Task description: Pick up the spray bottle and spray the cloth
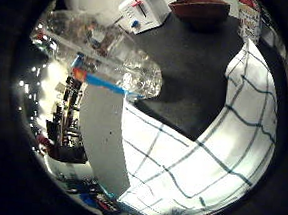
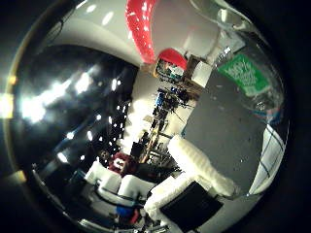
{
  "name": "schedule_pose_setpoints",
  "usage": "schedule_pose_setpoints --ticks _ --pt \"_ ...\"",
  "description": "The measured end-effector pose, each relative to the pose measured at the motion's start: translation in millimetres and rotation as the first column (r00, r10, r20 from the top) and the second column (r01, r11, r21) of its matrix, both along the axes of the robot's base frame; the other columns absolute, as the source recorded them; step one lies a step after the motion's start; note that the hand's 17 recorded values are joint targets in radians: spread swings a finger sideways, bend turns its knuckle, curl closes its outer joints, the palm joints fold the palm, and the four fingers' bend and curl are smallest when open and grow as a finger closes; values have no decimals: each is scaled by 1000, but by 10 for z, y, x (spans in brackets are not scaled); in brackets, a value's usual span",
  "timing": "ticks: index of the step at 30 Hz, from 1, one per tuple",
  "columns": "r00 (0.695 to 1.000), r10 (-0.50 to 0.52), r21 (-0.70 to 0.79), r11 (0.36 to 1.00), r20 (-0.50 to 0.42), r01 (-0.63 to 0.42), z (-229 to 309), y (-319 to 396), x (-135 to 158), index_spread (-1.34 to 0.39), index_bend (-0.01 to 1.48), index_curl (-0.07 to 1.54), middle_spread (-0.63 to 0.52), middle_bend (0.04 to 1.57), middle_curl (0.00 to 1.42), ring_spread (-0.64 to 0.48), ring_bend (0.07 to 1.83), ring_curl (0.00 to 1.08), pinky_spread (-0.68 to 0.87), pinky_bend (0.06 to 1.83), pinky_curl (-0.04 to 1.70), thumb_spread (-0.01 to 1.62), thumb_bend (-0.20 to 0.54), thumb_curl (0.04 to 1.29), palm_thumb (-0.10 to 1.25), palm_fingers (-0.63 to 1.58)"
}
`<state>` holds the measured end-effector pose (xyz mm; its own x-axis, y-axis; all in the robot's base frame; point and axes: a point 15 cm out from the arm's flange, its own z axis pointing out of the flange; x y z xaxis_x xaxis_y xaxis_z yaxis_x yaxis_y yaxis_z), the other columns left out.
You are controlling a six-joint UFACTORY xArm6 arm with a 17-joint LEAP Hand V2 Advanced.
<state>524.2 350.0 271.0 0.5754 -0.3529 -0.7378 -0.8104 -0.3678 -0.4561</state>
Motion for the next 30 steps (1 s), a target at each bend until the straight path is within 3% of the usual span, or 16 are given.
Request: schedule_pose_setpoints --ticks 5,14,30 --pt "999 -34 -19 999 8 35 -46 -123 -34 -281 225 457 61 260 369 84 507 322 353 353 508 1171 -18 435 672 184" --pt "994 -88 -36 995 65 91 200 -401 -95 -297 173 400 66 176 350 97 410 293 372 288 416 1169 -18 424 670 238" --pt "986 -121 -56 990 114 128 579 -902 -1013 -284 188 367 79 181 320 87 439 308 351 370 385 1170 -18 419 673 259"
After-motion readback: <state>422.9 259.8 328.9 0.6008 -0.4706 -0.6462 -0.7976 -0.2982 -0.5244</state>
